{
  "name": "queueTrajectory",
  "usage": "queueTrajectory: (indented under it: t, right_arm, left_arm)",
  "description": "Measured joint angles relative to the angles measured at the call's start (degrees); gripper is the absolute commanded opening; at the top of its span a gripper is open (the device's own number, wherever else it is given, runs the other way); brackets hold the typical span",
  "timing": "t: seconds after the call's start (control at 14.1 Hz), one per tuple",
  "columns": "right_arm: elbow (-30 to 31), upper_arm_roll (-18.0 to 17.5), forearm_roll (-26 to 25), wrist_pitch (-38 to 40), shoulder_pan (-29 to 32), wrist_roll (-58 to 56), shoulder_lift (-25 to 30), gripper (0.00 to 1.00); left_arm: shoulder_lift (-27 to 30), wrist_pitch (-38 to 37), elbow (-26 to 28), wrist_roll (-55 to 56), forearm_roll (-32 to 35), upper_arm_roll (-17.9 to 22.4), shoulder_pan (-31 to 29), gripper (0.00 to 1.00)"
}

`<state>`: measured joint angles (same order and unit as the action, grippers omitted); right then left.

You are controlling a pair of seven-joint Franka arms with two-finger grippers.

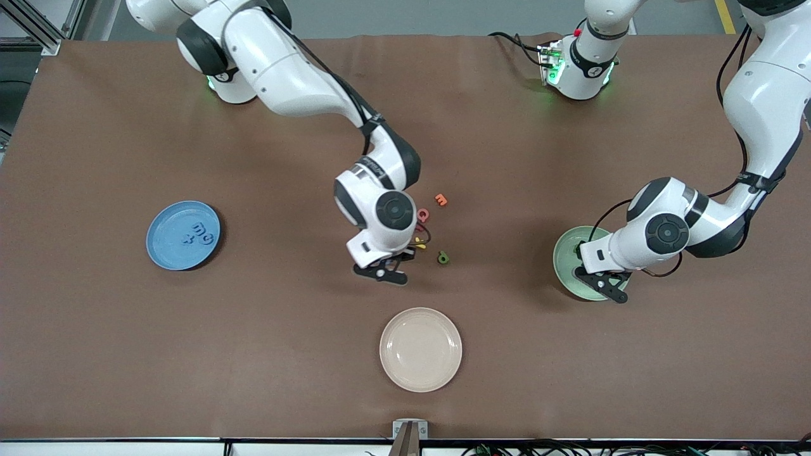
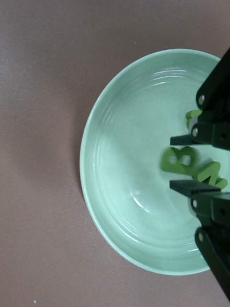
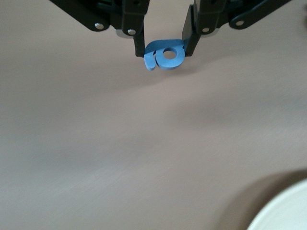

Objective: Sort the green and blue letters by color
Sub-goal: 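Carry the blue a to the blue plate while the left gripper reaches the green p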

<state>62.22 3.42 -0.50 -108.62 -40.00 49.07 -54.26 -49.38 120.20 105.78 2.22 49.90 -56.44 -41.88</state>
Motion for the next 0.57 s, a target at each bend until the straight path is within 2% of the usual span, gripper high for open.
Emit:
queueTrajectory:
  t: [0.14,0.21,0.35,0.57]
  right_arm:
    - [3.1,0.0,0.0,2.2,3.6,-5.6,4.8,0.0]
    - [6.3,0.1,0.0,2.1,5.4,-8.7,7.7,0.0]
    - [15.6,0.2,0.0,-0.4,9.4,-16.3,14.9,0.0]
    - [33.2,0.4,0.0,-6.7,16.7,-29.9,27.2,0.0]
  left_arm:
    - [0.0,0.0,0.0,0.0,0.0,0.0,0.0,0.84]
    - [0.0,0.1,0.0,0.0,0.0,0.0,0.0,1.0]
    - [0.0,0.1,-0.1,0.0,0.0,0.0,0.0,1.0]
    - [0.0,0.4,-0.2,3.0,0.0,-0.4,0.1,1.0]
